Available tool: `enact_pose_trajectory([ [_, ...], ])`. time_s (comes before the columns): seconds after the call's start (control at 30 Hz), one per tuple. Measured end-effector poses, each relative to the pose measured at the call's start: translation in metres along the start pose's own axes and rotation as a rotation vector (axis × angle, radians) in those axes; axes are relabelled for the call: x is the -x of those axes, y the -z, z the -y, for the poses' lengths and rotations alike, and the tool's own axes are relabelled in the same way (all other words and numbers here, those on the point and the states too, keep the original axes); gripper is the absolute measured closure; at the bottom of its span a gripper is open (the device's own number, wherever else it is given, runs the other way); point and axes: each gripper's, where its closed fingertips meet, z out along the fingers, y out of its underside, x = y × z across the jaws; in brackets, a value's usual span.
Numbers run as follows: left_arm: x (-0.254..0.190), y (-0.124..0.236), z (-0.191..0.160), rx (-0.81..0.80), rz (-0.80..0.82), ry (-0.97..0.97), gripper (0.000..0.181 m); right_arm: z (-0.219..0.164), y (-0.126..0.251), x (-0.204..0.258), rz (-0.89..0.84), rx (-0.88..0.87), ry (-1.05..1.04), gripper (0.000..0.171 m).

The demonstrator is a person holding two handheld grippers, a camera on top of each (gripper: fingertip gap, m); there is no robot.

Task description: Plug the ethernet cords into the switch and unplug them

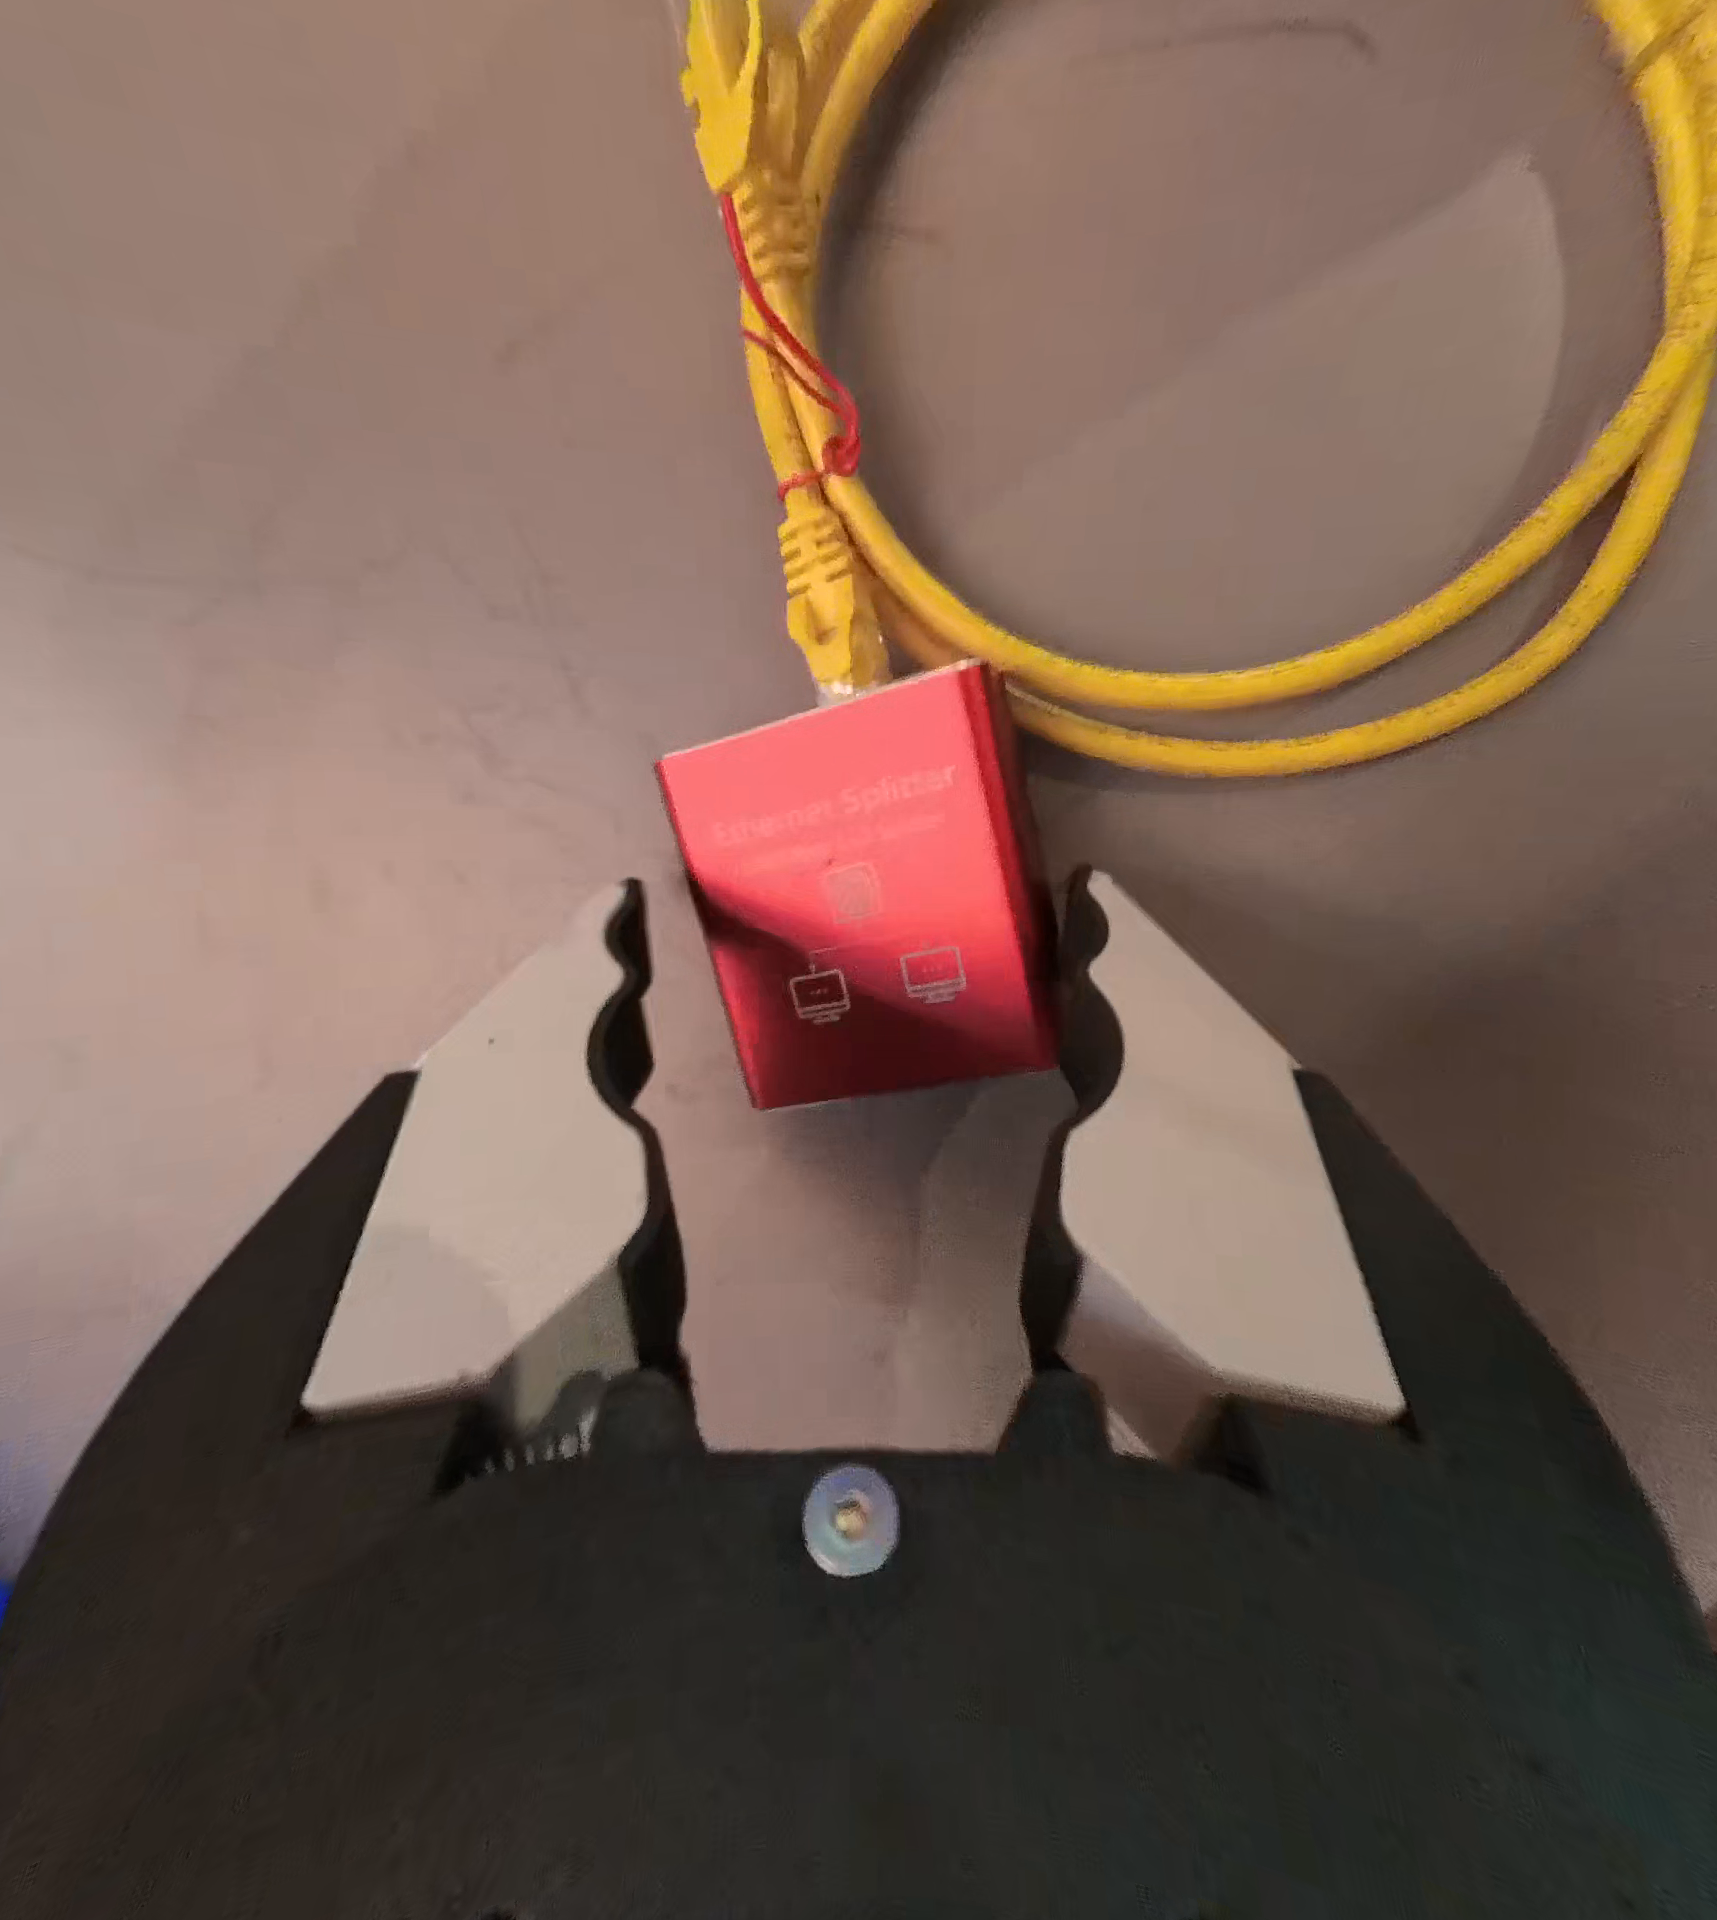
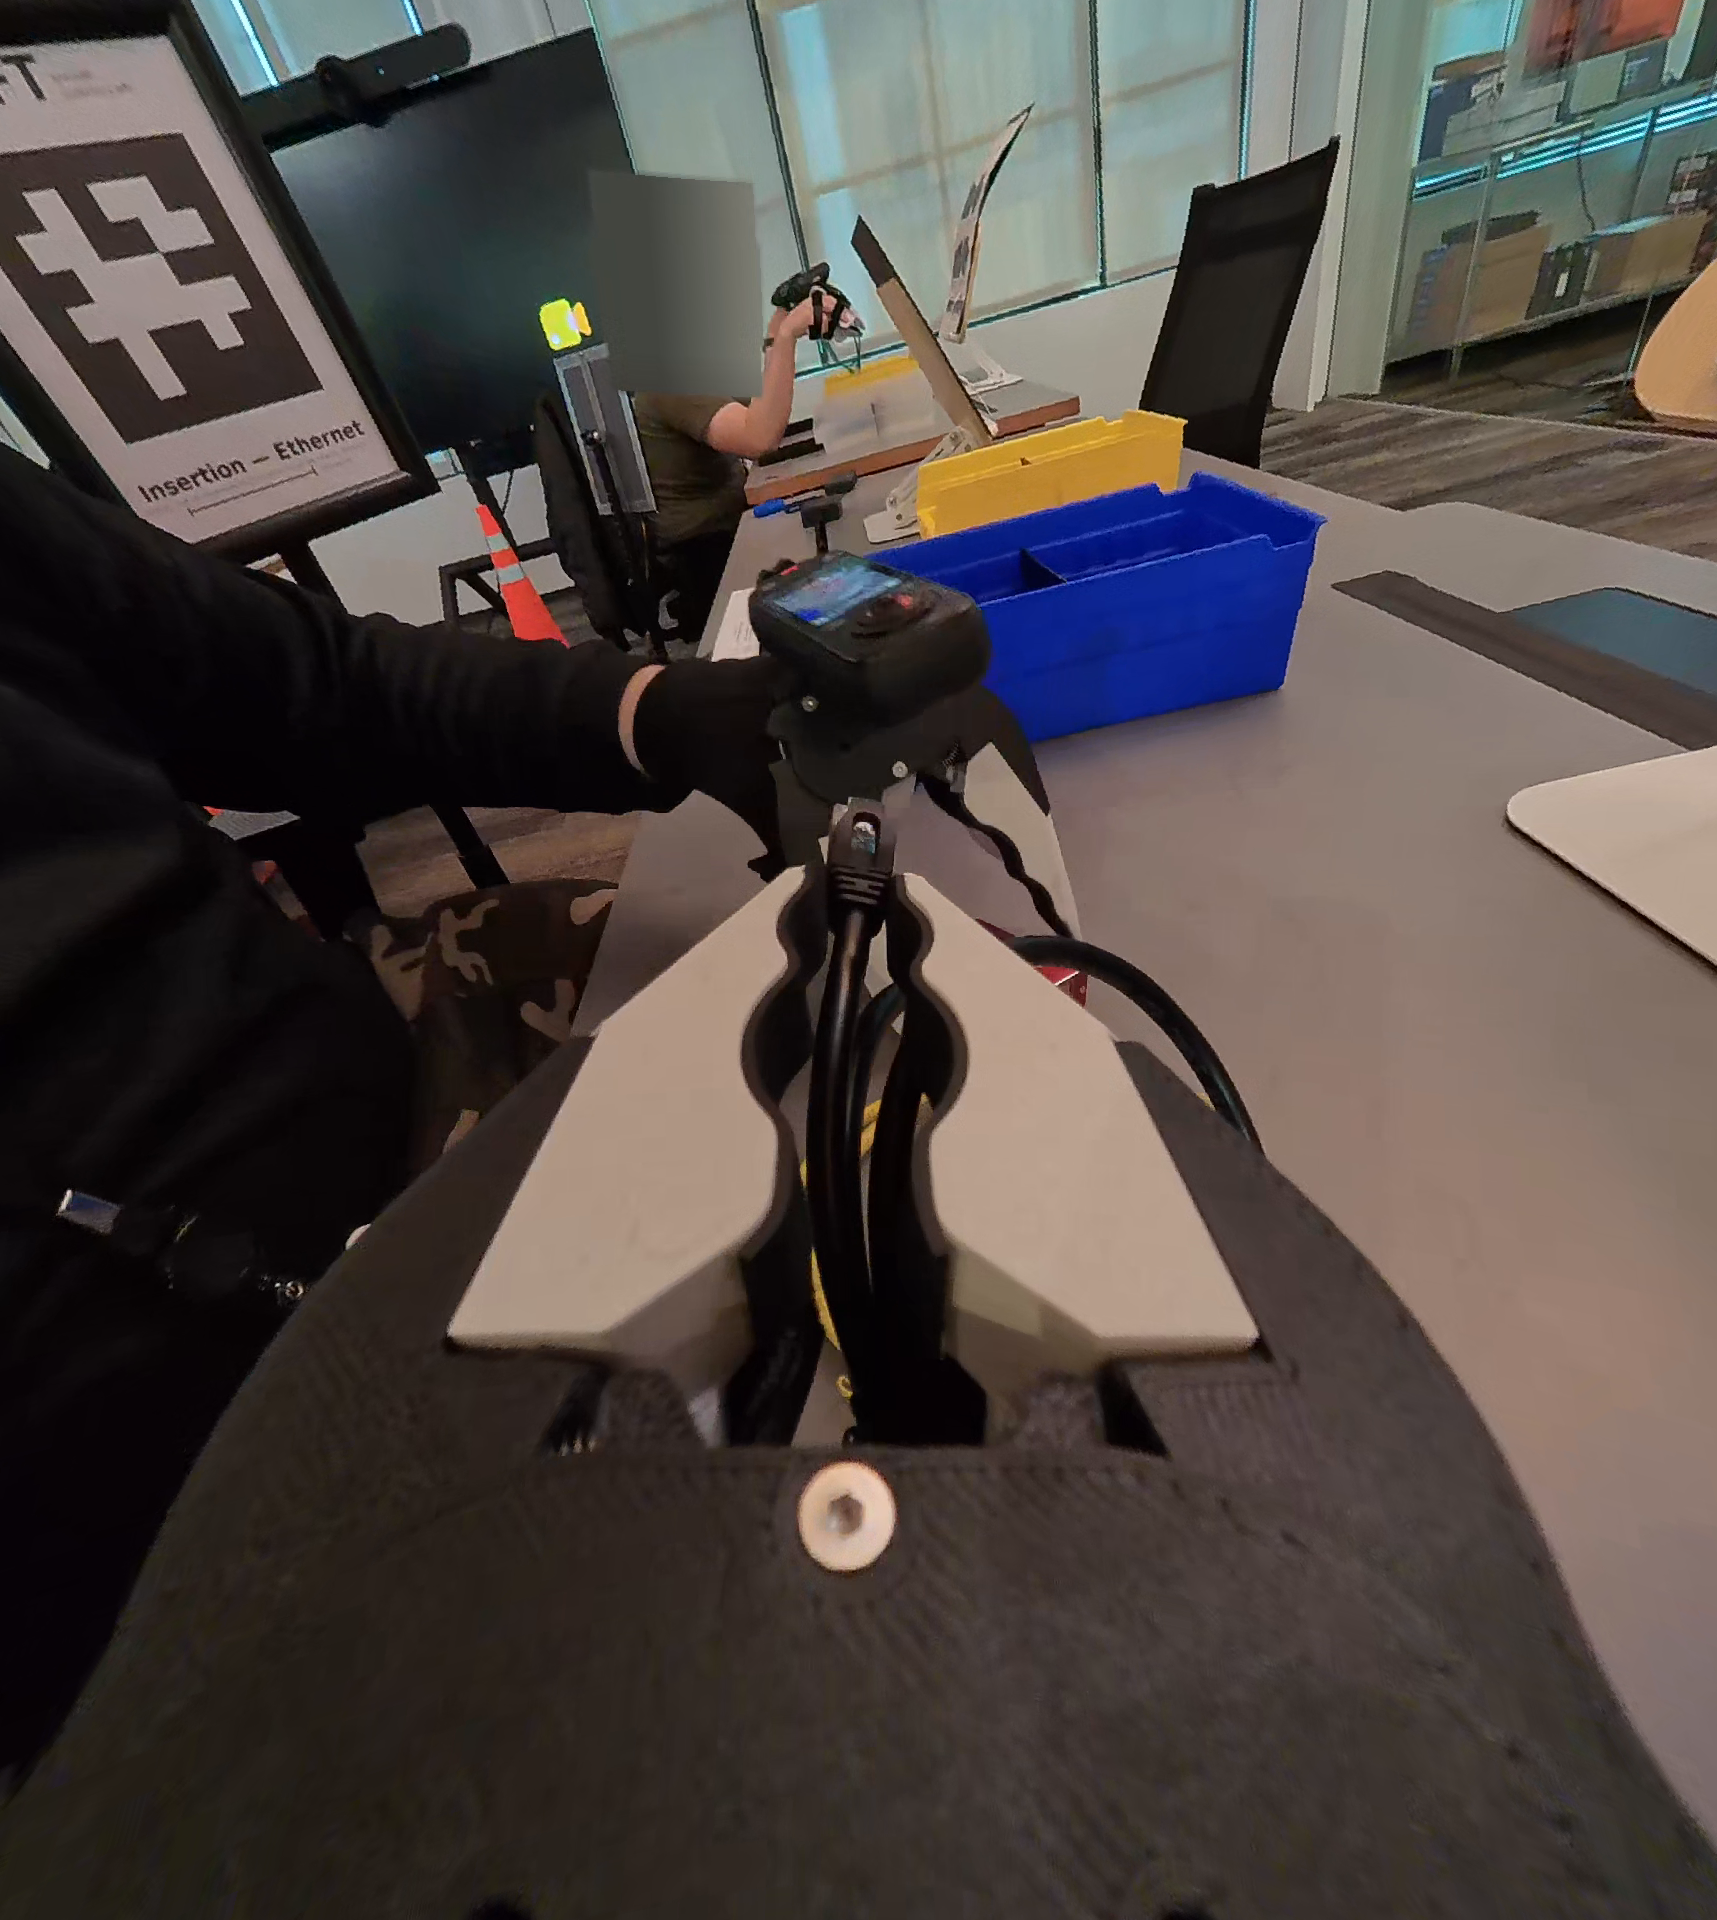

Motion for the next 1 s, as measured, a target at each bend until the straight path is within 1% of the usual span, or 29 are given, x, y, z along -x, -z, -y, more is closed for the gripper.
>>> enact_pose_trajectory([
  [0.1,-0.004,-0.002,0.002,-0.007,-0.048,0.052,0.111,-0.002,0.000,-0.002,-0.004,0.005,0.004,0.162],
  [0.23,-0.003,-0.004,0.005,-0.029,-0.048,0.077,0.115,-0.002,-0.001,-0.005,-0.006,0.003,0.006,0.162],
  [0.4,0.001,0.006,0.013,-0.087,0.032,-0.015,0.116,0.000,0.001,-0.007,-0.030,0.020,0.028,0.162],
  [0.57,0.002,0.044,0.038,-0.223,0.096,-0.124,0.116,0.014,0.010,-0.013,-0.071,0.031,0.065,0.161],
  [0.7,-0.006,0.081,0.061,-0.334,0.105,-0.204,0.116,0.027,0.015,-0.021,-0.122,0.066,0.127,0.162],
  [0.87,-0.018,0.115,0.087,-0.454,0.074,-0.254,0.117,0.034,0.008,-0.028,-0.131,0.115,0.194,0.162],
  [1.0,-0.026,0.138,0.102,-0.559,-0.010,-0.245,0.117,0.035,-0.001,-0.029,-0.085,0.110,0.195,0.162],
])
